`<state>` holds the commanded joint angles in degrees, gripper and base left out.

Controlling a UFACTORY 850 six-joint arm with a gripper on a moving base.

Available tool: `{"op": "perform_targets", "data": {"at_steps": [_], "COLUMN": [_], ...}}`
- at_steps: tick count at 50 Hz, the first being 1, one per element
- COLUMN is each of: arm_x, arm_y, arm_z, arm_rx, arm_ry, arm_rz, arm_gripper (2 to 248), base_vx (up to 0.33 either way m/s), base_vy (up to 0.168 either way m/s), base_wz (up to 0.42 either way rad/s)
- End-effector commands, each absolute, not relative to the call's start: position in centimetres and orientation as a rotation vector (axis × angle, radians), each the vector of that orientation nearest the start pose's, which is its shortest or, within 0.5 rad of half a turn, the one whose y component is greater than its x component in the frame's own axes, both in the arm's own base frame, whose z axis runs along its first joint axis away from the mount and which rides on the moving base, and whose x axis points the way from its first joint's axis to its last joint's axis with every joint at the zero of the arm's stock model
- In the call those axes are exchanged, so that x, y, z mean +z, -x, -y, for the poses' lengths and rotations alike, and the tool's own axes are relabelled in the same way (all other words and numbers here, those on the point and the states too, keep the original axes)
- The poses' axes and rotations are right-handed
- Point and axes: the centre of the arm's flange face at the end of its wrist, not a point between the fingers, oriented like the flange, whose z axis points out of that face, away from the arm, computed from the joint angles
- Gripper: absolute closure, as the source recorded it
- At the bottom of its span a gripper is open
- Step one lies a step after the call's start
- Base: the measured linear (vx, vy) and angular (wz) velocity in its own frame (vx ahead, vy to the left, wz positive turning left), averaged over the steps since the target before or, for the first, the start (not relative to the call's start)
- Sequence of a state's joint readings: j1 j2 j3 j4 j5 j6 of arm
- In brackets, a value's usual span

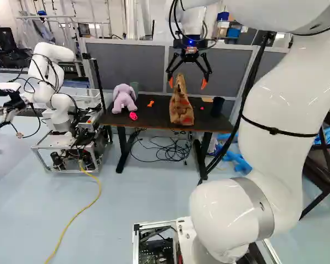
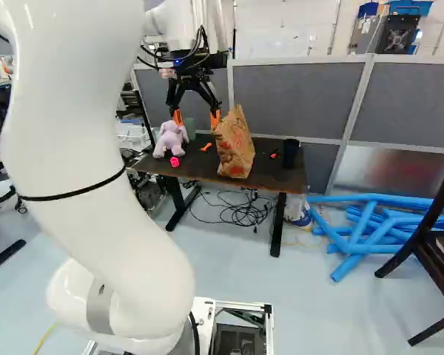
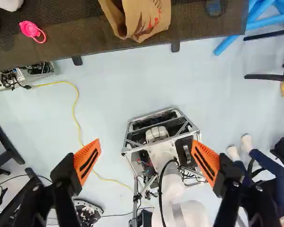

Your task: Pick up the bag on the ground and place it on the table

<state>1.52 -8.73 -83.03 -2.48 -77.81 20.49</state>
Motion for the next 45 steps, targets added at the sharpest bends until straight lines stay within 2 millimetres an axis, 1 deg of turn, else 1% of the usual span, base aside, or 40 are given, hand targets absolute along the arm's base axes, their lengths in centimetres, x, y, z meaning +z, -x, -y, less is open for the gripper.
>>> {"op": "perform_targets", "data": {"at_steps": [21, 45], "arm_x": [68.4, 66.7], "arm_y": [-50.4, -50.3], "arm_z": [-0.9, -0.9], "arm_rx": [0.057, -0.027], "arm_ry": [3.150, 3.142], "arm_rz": [-0.502, -0.474], "arm_gripper": [3, 3], "base_vx": [0.000, 0.000], "base_vy": [0.000, 0.000], "base_wz": [0.000, 0.000]}}
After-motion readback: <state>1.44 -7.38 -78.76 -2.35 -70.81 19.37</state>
